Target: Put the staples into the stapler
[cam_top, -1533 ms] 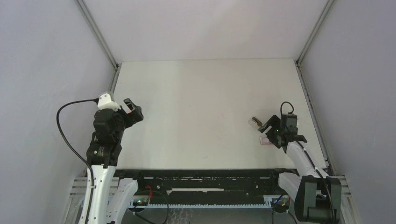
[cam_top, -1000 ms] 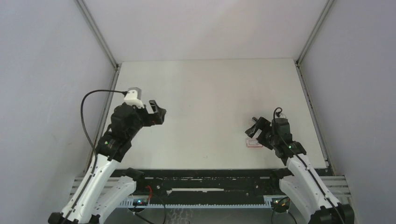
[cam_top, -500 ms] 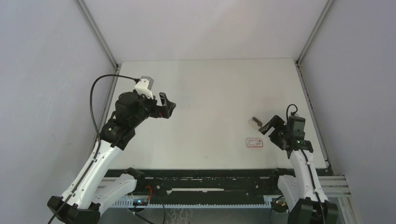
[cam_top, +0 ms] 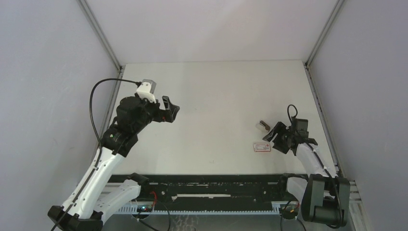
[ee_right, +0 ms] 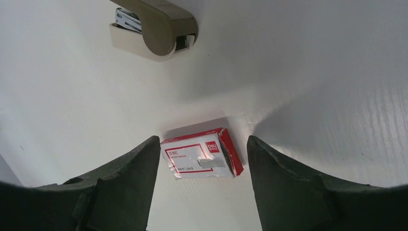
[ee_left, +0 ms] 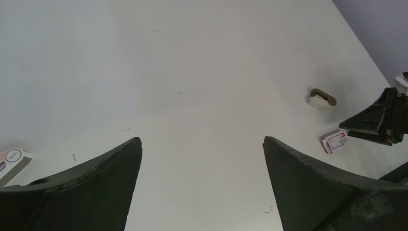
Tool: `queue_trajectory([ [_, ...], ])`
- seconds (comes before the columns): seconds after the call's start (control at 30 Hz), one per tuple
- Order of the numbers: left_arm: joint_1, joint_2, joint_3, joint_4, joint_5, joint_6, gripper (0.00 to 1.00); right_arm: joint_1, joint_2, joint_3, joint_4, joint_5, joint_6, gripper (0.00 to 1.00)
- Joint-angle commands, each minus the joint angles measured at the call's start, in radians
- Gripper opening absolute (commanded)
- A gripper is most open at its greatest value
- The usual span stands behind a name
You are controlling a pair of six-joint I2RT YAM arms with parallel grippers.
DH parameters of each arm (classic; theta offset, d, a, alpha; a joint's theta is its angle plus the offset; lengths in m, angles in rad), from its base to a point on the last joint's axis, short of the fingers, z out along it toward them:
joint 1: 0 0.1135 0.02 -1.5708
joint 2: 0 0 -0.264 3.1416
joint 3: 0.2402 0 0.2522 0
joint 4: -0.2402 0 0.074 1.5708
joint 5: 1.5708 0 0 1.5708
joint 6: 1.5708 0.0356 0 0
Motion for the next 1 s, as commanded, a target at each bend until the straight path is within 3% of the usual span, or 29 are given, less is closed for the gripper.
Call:
queue_trajectory([
  [0.0, -0.004, -0.011, -0.018, 0.039, 0.006, 0.011, 1.0, 0.015, 0.03, 0.0, 0.086, -0.012, -0.042, 0.65],
  [0.17, -0.003, -0.009, -0.022, 0.039, 0.007, 0.002, 1.0, 0.038, 0.081, 0.007, 0.099, -0.043, -0.054, 0.58],
  [0.33, -0.06, -0.034, -0.063, 0.052, -0.044, -0.099, 1.0, 0.104, 0.11, 0.026, 0.102, -0.058, -0.07, 0.5],
  [0.5, -0.212, -0.051, -0.215, 0.23, -0.112, -0.19, 1.0, 0.206, 0.167, 0.049, 0.107, -0.103, -0.058, 0.42],
  [0.7, -0.456, 0.086, -0.309, 0.411, -0.248, -0.185, 0.99, 0.334, 0.191, 0.053, 0.164, -0.168, 0.012, 0.41],
  [0.83, -0.621, 0.231, -0.307, 0.549, -0.3, -0.143, 0.99, 0.303, 0.132, 0.053, 0.164, -0.18, 0.008, 0.46],
  [0.97, -0.737, 0.424, -0.215, 0.613, -0.346, -0.082, 0.99, 0.156, 0.053, 0.053, 0.117, -0.218, -0.035, 0.54],
])
